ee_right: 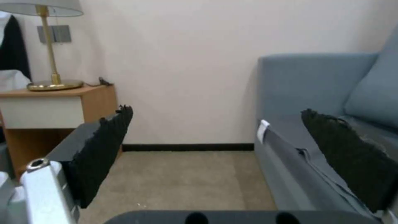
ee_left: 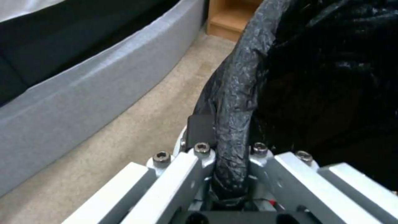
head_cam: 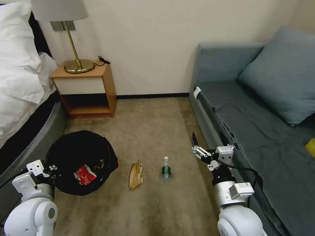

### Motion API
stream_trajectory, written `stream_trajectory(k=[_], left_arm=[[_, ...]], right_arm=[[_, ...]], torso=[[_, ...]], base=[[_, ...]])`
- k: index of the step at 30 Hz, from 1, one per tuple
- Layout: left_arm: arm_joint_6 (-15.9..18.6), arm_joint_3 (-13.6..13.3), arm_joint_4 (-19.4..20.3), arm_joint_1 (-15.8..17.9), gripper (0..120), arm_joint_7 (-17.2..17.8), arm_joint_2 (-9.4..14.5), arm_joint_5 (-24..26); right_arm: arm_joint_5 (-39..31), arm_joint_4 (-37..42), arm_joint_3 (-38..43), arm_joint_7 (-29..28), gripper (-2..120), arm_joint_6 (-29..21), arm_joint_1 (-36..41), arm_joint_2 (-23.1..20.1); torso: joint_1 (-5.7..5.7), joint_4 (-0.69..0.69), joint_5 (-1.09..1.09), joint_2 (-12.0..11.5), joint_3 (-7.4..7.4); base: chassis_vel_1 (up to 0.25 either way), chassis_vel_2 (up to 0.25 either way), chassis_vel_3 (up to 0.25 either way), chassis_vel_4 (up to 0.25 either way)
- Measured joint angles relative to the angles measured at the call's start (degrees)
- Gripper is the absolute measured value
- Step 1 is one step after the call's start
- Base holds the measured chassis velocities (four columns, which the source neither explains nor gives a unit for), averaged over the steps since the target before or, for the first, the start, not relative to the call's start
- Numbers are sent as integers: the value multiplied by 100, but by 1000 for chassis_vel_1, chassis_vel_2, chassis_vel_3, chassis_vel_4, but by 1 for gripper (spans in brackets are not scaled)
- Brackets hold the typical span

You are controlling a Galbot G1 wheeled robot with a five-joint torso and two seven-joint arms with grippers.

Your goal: Pick up the trash bin, then pick up the garbage on the floor and place it into the trash bin.

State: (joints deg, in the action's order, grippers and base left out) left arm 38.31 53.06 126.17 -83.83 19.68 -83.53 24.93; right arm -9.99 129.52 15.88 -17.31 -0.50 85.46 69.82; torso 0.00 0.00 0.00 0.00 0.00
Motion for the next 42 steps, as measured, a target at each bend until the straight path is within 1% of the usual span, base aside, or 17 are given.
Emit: stream_trajectory(k=[5, 7, 10, 12, 14, 17, 18, 19, 21, 22, 24, 28, 29, 32, 35, 38, 42], left_arm=[[0, 2, 0, -1, 2, 1, -12, -9], [-1, 2, -1, 10, 2, 2, -20, -21], [-1, 3, -6, 17, 2, 4, -34, -33], [-1, 15, -32, 23, 2, 3, -57, -70], [-1, 23, -47, 24, 2, 9, -66, -83], [-10, 29, -112, 31, 2, 10, -103, -135], [-15, 29, -140, 42, 2, 8, -117, -156], [-15, 29, -140, 42, 2, 8, -117, -156], [-24, 29, -166, 51, 2, 5, -127, -173], [-37, 29, -206, 68, 2, 6, -140, -199], [-47, 29, -233, 80, 2, 6, -148, -219], [-88, 15, -378, 137, 2, -9, -175, -291], [-88, 15, -378, 137, 2, -9, -175, -291], [-104, 1, -455, 172, 2, -17, -180, -340], [-111, -9, -485, 187, 2, -23, -187, -361], [-131, -43, -538, 193, 2, -34, -213, -431], [-149, -66, -555, 185, 2, -43, -228, -484]], right_arm=[[-383, -110, -161, 0, 100, -202, -306, -186], [-1175, -302, -441, -257, 100, -718, -873, -484], [-1643, -536, -705, -464, 100, -994, -1381, -664], [-2393, -1075, -1191, -885, 100, -1470, -2275, -829], [-2621, -1275, -1337, -979, 100, -1589, -2509, -849], [-3467, -2158, -1950, -1304, 100, -2029, -3423, -807], [-3927, -2501, -2223, -1451, 100, -2302, -3806, -751], [-3927, -2501, -2223, -1451, 100, -2302, -3806, -751], [-4358, -2794, -2460, -1601, 100, -2590, -4140, -692], [-4735, -3151, -2753, -1729, 100, -2863, -4487, -622], [-4814, -3394, -2922, -1751, 100, -2936, -4632, -558], [-4855, -4522, -3470, -1676, 100, -2977, -5020, -181], [-4855, -4522, -3470, -1676, 100, -2977, -5020, -181], [-4808, -5064, -3731, -1512, 100, -2973, -5109, -25], [-4674, -5387, -3848, -1378, 100, -2924, -5141, 66], [-4404, -6080, -4016, -1164, 100, -2797, -5166, 257], [-4109, -6597, -4132, -996, 100, -2665, -5123, 425]], torso=[[0, 0, 1, 0, 0], [0, 0, 0, 0, -1], [0, 0, 1, 0, -1], [0, 3, 0, 0, 0], [0, 1, 1, 0, 0], [0, 2, 0, 0, 0], [0, 1, 0, 0, 0], [0, 1, 0, 0, 0], [0, 1, 1, 0, 0], [0, 3, -1, 0, 0], [0, 2, -1, 0, 0], [0, 1, 0, 0, 0], [0, 1, 0, 0, 0], [0, 0, 0, 0, 0], [0, 1, 0, 0, 0], [0, 1, 0, 0, 0], [0, 0, 0, 0, 0]], base=[[-57, 45, 63, -38], [0, 0, 0, 0], [0, 0, 0, 0], [0, 0, 0, 0], [0, 0, 0, 0], [0, 0, 0, 0], [0, 0, 0, 0], [0, 0, 0, 0], [0, 0, 0, 0], [0, 0, 0, 0], [0, 0, 0, 0], [0, 0, 0, 0], [0, 0, 0, 0], [0, 0, 0, 0], [0, 0, 0, 0], [0, 0, 0, 0], [0, 0, 0, 0]])
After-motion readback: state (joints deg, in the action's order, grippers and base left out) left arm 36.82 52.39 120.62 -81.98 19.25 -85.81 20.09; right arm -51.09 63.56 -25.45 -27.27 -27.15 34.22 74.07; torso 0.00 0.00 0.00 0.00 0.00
